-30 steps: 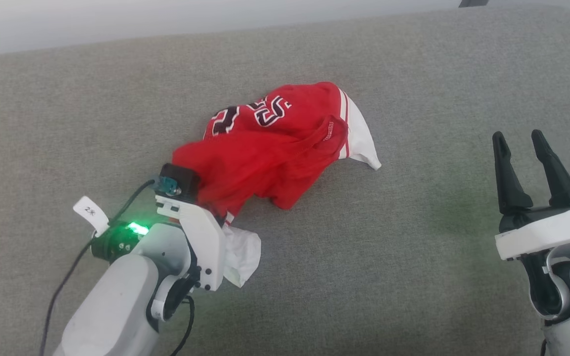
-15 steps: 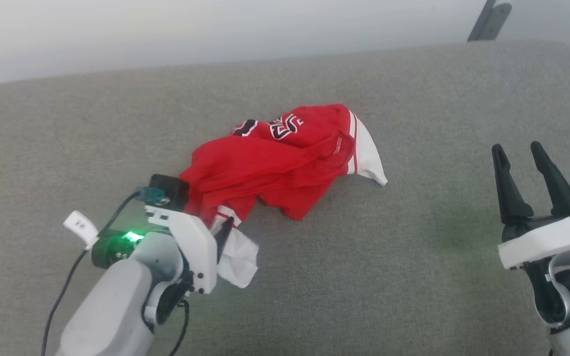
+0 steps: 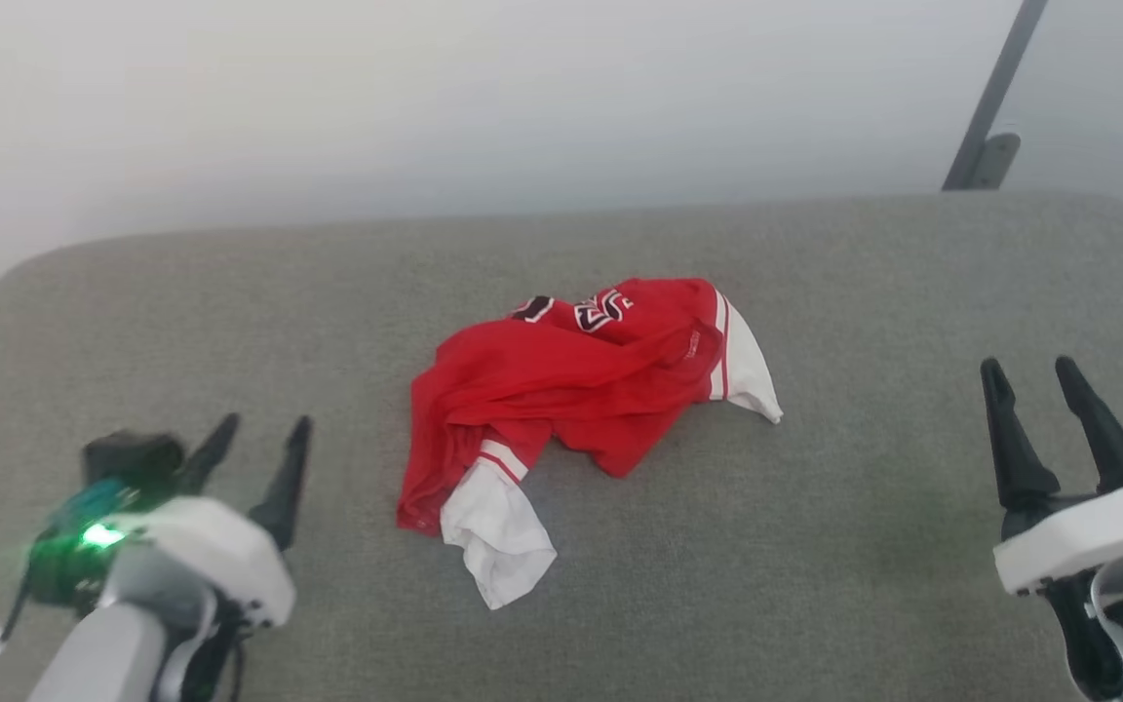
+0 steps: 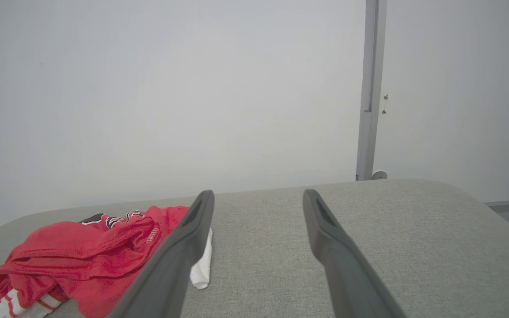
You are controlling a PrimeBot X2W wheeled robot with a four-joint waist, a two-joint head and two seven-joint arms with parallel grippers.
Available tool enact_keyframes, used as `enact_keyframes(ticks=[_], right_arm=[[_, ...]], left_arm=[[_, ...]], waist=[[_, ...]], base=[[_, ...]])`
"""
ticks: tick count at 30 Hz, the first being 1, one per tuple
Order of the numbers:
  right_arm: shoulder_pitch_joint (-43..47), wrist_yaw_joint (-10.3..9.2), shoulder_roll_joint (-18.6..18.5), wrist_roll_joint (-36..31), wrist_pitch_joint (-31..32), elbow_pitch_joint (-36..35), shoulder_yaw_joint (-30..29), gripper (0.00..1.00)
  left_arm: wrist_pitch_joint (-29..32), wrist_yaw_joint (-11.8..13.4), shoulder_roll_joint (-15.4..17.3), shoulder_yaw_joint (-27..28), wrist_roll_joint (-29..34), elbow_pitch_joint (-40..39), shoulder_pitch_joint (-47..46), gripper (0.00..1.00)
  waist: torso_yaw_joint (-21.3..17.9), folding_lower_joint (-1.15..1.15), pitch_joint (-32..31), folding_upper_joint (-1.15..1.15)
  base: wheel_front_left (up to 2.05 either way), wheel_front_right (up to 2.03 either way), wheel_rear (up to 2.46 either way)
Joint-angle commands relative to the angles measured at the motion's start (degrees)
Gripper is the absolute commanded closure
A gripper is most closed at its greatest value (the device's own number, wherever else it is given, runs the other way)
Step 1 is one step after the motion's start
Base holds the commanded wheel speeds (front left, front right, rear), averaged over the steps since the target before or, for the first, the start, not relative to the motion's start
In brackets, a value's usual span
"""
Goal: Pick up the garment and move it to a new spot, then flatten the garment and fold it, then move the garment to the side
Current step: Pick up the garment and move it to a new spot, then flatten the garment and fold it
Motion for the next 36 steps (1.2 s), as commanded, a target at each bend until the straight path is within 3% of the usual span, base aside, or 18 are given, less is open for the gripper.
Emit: enact_keyframes(ticks=[1,11,19,36], right_arm=[[1.3,-0.02,0.4,-0.4,0.2,-0.2,-0.4,0.00],[4.2,-0.02,1.1,-1.2,0.4,-1.0,-3.2,0.00],[5.7,-0.02,2.0,-1.8,0.7,-1.9,-4.8,0.00],[6.6,-0.02,3.1,-2.2,1.1,-2.5,-5.4,0.00]], left_arm=[[-2.8,0.0,1.1,1.4,-0.2,-0.9,2.2,0.00],[-14.2,1.8,4.0,8.3,-1.3,-5.4,12.4,0.00],[-15.8,1.4,4.3,10.7,-3.1,-8.1,17.2,0.00],[-14.8,1.8,4.8,10.8,-4.1,-10.9,17.6,0.00]], waist=[[0.9,0.00,-1.5,0.00],[2.8,0.00,-3.2,0.00],[3.8,0.00,-3.6,0.00],[4.4,0.00,-3.7,0.00]], base=[[0.00,0.00,0.00],[0.00,0.00,0.00],[0.00,0.00,0.00],[0.00,0.00,0.00]])
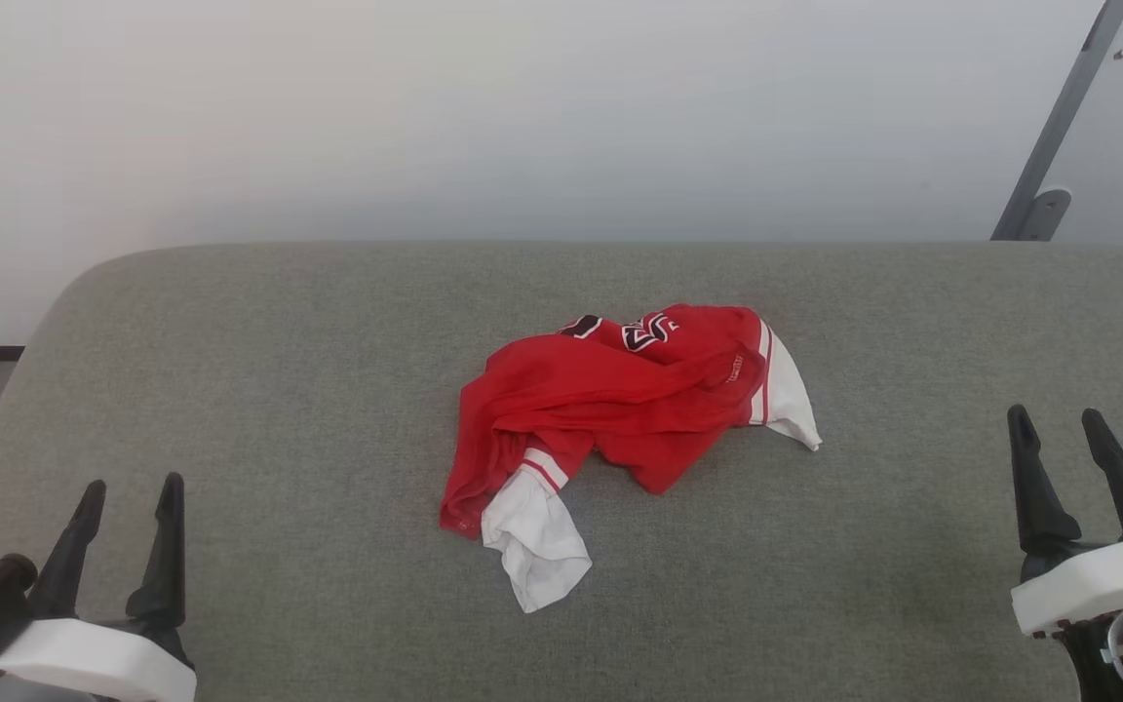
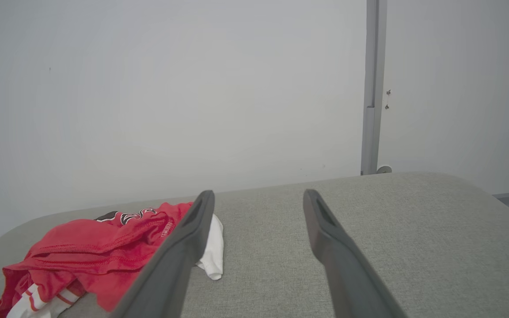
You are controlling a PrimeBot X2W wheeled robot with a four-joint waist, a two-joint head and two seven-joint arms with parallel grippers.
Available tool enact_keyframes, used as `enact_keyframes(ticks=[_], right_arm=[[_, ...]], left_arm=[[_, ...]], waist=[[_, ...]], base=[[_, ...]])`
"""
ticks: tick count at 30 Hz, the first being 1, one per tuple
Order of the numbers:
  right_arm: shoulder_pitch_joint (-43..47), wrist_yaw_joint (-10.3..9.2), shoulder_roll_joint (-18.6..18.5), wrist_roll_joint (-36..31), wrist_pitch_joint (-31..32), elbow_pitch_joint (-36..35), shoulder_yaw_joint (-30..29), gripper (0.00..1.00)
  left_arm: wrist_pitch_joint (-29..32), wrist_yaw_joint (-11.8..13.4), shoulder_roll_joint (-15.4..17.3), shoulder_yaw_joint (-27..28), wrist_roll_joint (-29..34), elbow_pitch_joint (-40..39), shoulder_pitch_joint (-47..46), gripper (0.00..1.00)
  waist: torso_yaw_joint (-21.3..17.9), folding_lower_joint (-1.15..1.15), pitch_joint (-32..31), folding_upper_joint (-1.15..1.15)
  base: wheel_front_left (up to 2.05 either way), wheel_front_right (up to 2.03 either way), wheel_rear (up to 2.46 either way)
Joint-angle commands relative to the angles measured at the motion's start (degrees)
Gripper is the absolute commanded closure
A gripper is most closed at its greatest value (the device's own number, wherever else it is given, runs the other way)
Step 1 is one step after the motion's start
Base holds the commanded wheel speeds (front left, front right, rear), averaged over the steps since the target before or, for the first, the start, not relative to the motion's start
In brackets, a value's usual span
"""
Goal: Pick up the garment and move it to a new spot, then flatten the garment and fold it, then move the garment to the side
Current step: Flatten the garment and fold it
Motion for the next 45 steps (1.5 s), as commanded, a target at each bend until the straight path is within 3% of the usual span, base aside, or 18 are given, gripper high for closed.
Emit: enact_keyframes(ticks=[1,14,27,38,45], right_arm=[[0.4,-0.02,0.1,-0.3,0.0,-0.2,0.1,0.00],[-1.2,-0.02,0.4,-0.6,0.4,-0.7,0.8,0.00],[-4.8,-0.02,0.1,0.6,-1.9,0.8,2.1,0.00],[-6.9,-0.02,-0.1,1.9,-3.7,3.1,3.3,0.00],[-8.3,-0.02,-0.5,2.6,-4.9,4.3,4.0,0.00]], left_arm=[[0.4,0.3,0.1,-0.1,-0.5,-0.5,0.2,0.00],[8.8,0.3,-0.1,-4.6,-1.5,-5.7,-4.3,0.00],[22.4,-0.2,-1.2,-14.2,-0.1,-10.2,-11.3,0.00],[34.0,0.9,-2.6,-21.4,1.4,-7.9,-15.6,0.00],[40.7,2.6,-2.4,-25.0,4.0,-2.5,-18.4,0.00]], waist=[[0.0,0.00,0.0,0.00],[-1.0,0.00,1.9,0.00],[-6.4,0.00,8.0,0.00],[-9.5,0.00,11.8,0.00],[-10.0,0.00,13.8,0.00]], base=[[0.00,0.00,0.00],[0.00,0.00,0.00],[0.00,0.00,0.00],[0.00,0.00,0.00],[0.00,0.00,0.00]])
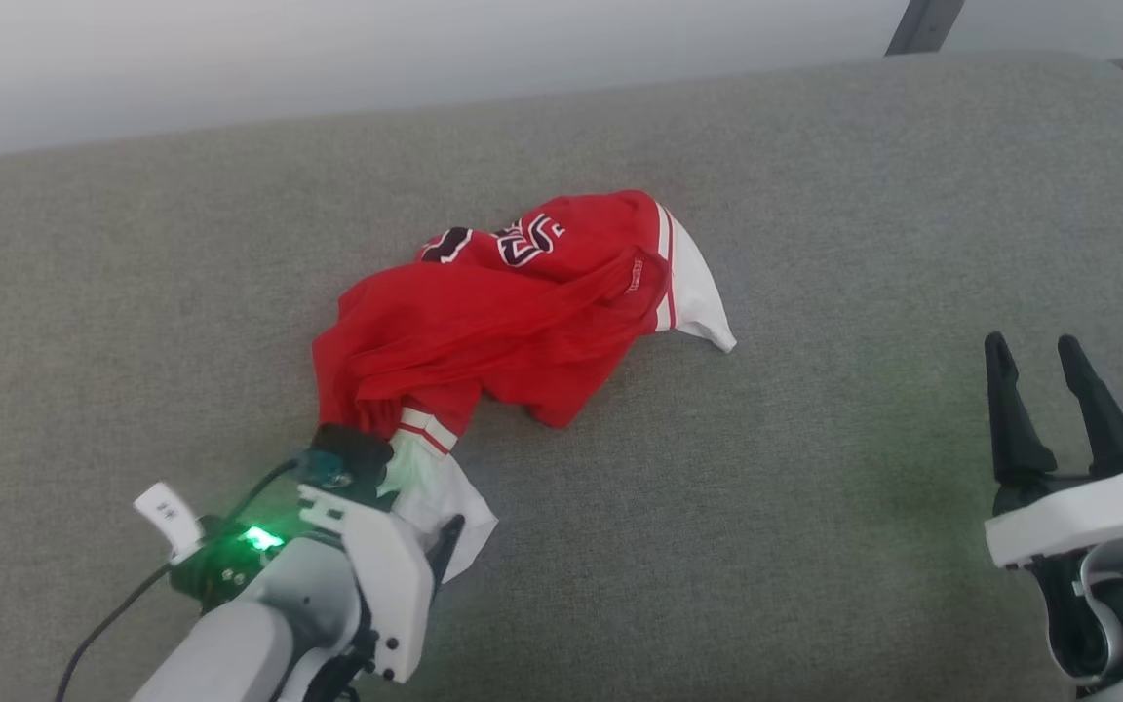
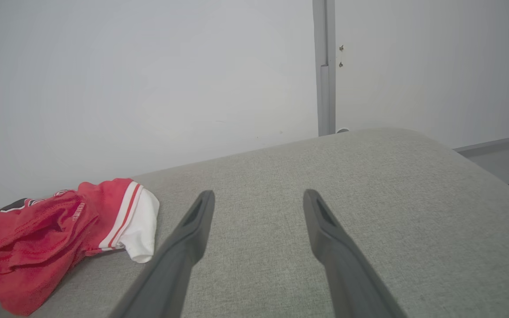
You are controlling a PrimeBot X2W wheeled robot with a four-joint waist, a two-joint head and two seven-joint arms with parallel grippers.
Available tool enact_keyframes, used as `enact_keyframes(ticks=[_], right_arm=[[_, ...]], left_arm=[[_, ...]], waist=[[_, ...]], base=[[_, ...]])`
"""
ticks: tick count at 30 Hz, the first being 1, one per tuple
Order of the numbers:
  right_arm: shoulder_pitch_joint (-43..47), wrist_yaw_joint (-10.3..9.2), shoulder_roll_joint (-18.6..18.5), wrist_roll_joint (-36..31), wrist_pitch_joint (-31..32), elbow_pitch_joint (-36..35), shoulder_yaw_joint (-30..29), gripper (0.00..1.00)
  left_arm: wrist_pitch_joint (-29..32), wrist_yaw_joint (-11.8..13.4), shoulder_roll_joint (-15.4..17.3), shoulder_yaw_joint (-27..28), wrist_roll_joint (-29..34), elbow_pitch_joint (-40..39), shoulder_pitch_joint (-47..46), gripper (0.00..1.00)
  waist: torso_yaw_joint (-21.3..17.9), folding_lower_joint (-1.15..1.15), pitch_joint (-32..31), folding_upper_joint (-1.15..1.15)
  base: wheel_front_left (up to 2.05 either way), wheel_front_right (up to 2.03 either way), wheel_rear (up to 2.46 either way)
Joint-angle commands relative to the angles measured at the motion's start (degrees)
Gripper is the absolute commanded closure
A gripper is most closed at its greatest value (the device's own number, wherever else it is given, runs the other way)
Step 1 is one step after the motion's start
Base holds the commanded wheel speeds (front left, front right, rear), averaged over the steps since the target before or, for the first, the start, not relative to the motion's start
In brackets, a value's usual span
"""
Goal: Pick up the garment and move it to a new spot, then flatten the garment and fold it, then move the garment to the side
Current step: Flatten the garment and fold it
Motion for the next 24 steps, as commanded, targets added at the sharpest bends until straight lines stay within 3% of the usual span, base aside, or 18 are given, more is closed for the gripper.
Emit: enact_keyframes(ticks=[1,9,10,11,17,24], right_arm=[[-1.0,-0.02,-0.1,0.3,-0.5,0.0,0.2,0.00],[-2.6,-0.02,-0.2,0.6,-1.2,1.5,0.8,0.00],[-2.8,-0.02,-0.3,0.6,-1.3,1.6,0.9,0.00],[-3.1,-0.02,-0.3,0.6,-1.4,1.7,0.9,0.00],[-2.7,-0.02,-1.1,0.5,-1.8,2.4,0.3,0.00],[-1.8,-0.02,-1.6,-0.3,-1.3,1.8,-1.0,0.00]], left_arm=[[0.6,0.5,-0.6,-0.3,0.3,0.4,-1.2,0.00],[3.7,1.1,-1.9,-3.9,3.5,7.0,-4.8,0.00],[4.0,1.2,-2.3,-4.2,3.7,8.0,-5.1,0.36],[4.4,1.0,-2.4,-4.6,3.7,8.9,-5.2,1.00],[5.6,-0.2,-1.4,-4.2,1.8,8.8,-5.5,1.00],[5.6,2.3,4.4,1.1,0.8,0.8,-4.1,1.00]], waist=[[0.0,0.00,0.4,0.00],[0.7,0.00,2.1,0.00],[0.8,0.00,2.2,0.00],[0.9,0.00,2.3,0.00],[2.7,0.00,1.7,0.00],[5.5,0.00,0.8,0.00]], base=[[0.00,0.00,0.00],[0.00,0.00,0.00],[0.00,0.00,0.00],[0.00,0.00,0.00],[0.00,0.00,0.00],[0.00,0.00,0.00]])
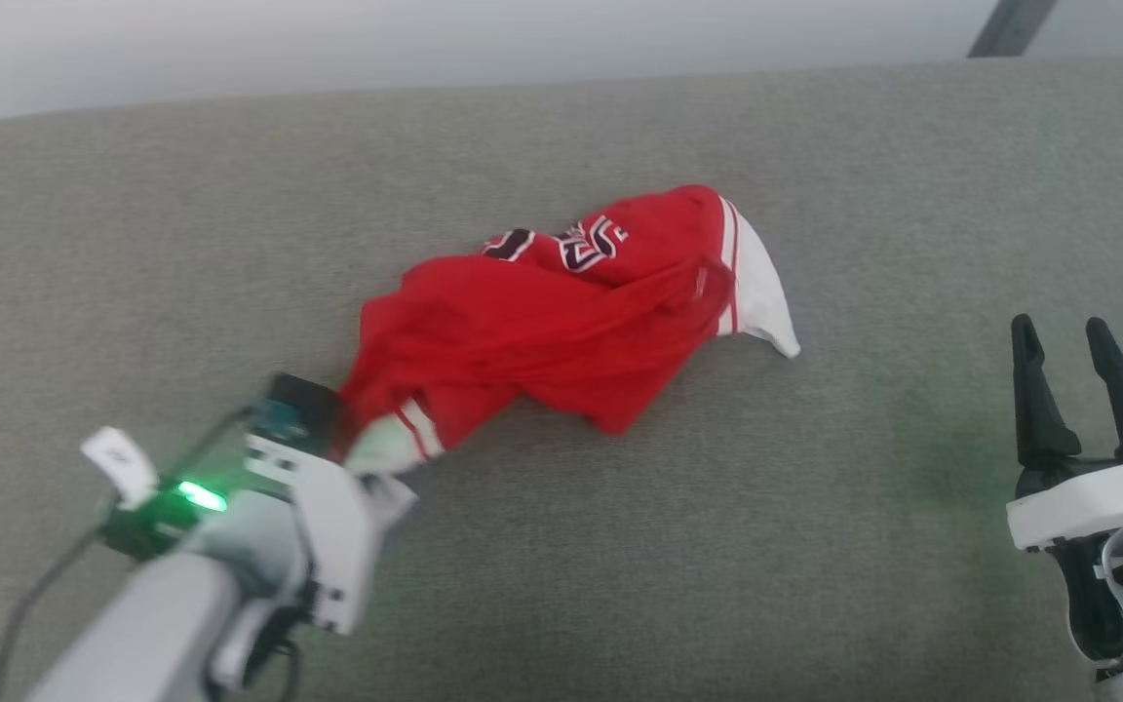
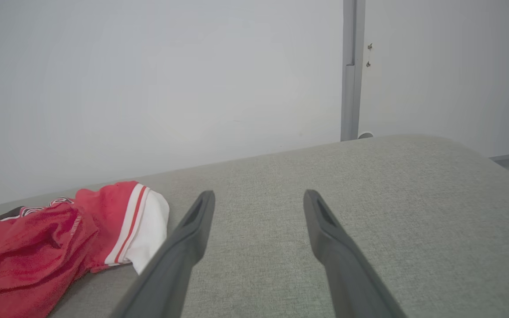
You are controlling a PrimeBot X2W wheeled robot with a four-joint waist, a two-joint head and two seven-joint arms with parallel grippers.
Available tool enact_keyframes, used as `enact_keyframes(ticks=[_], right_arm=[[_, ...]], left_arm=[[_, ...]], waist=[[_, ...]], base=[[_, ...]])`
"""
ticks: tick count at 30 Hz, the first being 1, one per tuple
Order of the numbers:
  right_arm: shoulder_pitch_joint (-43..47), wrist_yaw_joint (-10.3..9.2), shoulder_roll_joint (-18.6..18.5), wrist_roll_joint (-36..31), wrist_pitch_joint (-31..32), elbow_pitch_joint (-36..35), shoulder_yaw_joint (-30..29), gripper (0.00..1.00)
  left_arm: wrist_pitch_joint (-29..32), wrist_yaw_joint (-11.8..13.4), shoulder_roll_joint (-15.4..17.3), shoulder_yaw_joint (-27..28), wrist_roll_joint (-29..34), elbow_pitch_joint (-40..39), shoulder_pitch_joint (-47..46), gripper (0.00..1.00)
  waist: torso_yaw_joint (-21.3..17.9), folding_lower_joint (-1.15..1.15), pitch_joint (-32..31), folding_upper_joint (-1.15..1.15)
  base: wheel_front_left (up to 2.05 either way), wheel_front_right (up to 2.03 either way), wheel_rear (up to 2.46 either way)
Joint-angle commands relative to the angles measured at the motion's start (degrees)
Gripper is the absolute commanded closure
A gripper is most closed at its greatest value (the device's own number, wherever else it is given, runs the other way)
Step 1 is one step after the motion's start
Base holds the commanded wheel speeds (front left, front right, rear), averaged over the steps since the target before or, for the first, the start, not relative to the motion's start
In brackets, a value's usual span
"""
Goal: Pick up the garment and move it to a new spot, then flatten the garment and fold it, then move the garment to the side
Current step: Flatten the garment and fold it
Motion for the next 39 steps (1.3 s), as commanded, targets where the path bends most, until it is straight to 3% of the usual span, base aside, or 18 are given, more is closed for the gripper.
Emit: enact_keyframes(ticks=[1,10,14,19,21,22,23,24,34,39], right_arm=[[0.5,-0.02,-0.2,-0.6,0.2,-0.5,-0.4,0.00],[0.8,-0.02,-0.2,-0.7,1.4,-1.9,-0.4,0.00],[0.5,-0.02,-0.2,-0.2,2.0,-2.6,0.2,0.00],[-0.1,-0.02,-0.5,0.7,2.8,-2.8,1.4,0.00],[-0.3,-0.02,-0.6,0.8,3.4,-2.7,2.3,0.00],[-0.3,-0.02,-0.8,1.2,3.7,-2.7,2.8,0.00],[-0.5,-0.02,-1.0,1.3,4.2,-2.7,3.4,0.00],[-0.6,-0.02,-1.2,1.5,4.4,-2.7,4.0,0.00],[-1.9,-0.02,-3.1,5.7,11.8,-1.3,9.6,0.00],[-3.7,-0.02,-4.1,7.2,17.1,-0.1,12.2,0.00]], left_arm=[[0.3,1.3,2.2,1.9,-0.1,-2.5,1.2,1.00],[0.4,6.3,11.1,10.8,-1.1,-8.8,5.1,1.00],[-1.4,5.8,11.7,12.9,-3.1,-6.9,6.8,1.00],[-4.3,3.9,9.1,12.7,-5.3,-1.6,7.1,0.98],[-5.4,3.3,8.1,12.1,-5.4,0.3,6.7,0.69],[-5.9,2.8,7.5,12.0,-5.8,1.1,6.5,0.35],[-6.4,2.6,7.1,11.8,-6.1,1.9,6.3,0.11],[-6.9,2.3,6.7,11.7,-6.0,2.6,6.2,0.00],[-14.7,1.3,3.3,12.5,-6.4,4.6,5.8,0.00],[-21.8,1.4,2.2,13.4,-4.9,2.9,7.1,0.00]], waist=[[1.3,0.00,-0.4,0.00],[3.8,0.00,-0.5,0.00],[4.5,0.00,-0.3,0.00],[5.0,0.00,-0.2,0.00],[5.0,0.00,-0.3,0.00],[5.1,0.00,-0.3,0.00],[5.1,0.00,-0.4,0.00],[5.2,0.00,-0.4,0.00],[8.2,0.00,-2.3,0.00],[10.9,0.00,-3.1,0.00]], base=[[0.00,0.00,0.00],[0.00,0.00,0.00],[0.00,0.00,0.00],[0.00,0.00,0.00],[0.00,0.00,0.00],[0.00,0.00,0.00],[0.00,0.00,0.00],[0.00,0.00,0.00],[0.00,0.00,0.00],[0.00,0.00,0.00]])
